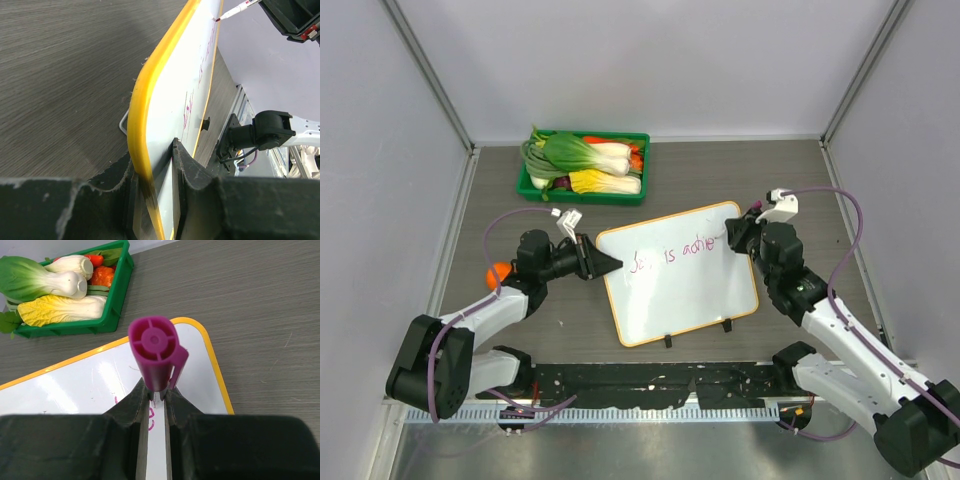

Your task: Write a sentence on the whiteboard

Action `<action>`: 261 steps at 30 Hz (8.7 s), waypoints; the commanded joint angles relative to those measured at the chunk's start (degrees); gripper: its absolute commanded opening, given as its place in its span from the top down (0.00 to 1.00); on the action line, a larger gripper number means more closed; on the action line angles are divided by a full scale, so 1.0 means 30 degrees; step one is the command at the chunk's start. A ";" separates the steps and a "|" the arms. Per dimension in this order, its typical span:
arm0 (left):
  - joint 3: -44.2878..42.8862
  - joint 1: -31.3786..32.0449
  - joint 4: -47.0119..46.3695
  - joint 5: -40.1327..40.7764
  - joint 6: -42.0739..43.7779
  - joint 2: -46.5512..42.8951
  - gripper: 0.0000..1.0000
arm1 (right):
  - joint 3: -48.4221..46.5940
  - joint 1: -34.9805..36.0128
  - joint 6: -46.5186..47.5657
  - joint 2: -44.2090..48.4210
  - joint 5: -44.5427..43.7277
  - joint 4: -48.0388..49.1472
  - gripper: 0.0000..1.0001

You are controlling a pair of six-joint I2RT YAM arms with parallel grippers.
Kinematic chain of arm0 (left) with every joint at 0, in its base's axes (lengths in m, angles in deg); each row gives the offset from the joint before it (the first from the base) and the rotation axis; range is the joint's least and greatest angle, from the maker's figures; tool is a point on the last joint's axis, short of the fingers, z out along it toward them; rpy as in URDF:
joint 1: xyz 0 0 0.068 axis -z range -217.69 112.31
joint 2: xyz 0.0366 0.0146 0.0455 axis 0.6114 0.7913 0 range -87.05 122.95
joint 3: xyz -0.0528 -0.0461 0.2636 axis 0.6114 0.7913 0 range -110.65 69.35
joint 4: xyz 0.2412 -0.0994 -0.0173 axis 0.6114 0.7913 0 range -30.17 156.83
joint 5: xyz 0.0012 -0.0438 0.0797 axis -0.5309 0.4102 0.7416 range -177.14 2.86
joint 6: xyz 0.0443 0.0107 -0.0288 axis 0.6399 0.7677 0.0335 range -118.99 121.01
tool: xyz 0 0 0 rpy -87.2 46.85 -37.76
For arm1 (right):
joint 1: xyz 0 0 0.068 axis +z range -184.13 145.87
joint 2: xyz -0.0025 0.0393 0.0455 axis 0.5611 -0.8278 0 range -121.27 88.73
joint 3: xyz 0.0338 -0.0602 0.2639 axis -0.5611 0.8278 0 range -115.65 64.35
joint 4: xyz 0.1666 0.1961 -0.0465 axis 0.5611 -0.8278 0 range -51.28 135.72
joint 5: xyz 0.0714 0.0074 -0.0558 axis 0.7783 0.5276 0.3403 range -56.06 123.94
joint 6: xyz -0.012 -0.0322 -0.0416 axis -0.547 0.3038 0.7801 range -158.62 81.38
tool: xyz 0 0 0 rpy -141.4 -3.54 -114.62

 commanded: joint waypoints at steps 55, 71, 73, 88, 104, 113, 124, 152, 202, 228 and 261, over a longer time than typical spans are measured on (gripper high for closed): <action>0.0535 0.0037 0.1475 0.2480 0.3159 0.0396 1.00 | -0.0366 -0.0191 -0.0017 0.1121 -0.1183 -0.0128 0.99; 0.0535 0.0066 0.1534 0.2480 0.3159 0.0308 1.00 | 0.0162 -0.0279 -0.0047 0.0329 -0.0742 0.0047 0.99; 0.0535 0.0037 0.1534 0.2509 0.3159 0.0309 1.00 | 0.0075 -0.0279 0.0011 0.0358 -0.0947 -0.0186 0.99; 0.0535 0.0037 0.1505 0.2480 0.3159 0.0338 1.00 | -0.0218 -0.0631 0.0247 0.0446 -0.2061 -0.0832 0.99; 0.0506 0.0037 0.1534 0.2480 0.3159 0.0367 1.00 | -0.0483 -0.0660 -0.0164 0.0005 -0.1212 0.0714 0.99; 0.0505 0.0037 0.1505 0.2422 0.3129 0.0425 1.00 | -0.0423 -0.0631 -0.0165 0.0037 -0.0920 0.1044 0.99; 0.0506 0.0037 0.1505 0.2480 0.3188 0.0367 1.00 | 0.0073 -0.0660 -0.0311 0.0298 -0.0099 0.0281 0.99; 0.0535 0.0037 0.1505 0.2480 0.3130 0.0367 1.00 | 0.0310 -0.0631 -0.0194 0.1208 -0.1679 -0.1330 0.99; 0.0535 0.0066 0.1563 0.2480 0.3159 0.0279 1.00 | -0.0072 -0.1070 -0.0194 0.0826 -0.3760 -0.0948 0.99; 0.0564 0.0037 0.1593 0.2597 0.3217 0.0162 1.00 | -0.0190 -0.1012 -0.0135 0.2350 0.3475 0.0046 0.99; 0.0535 0.0066 0.1563 0.2509 0.3188 0.0279 1.00 | 0.3560 0.4935 0.0978 0.2087 0.4093 0.4470 0.99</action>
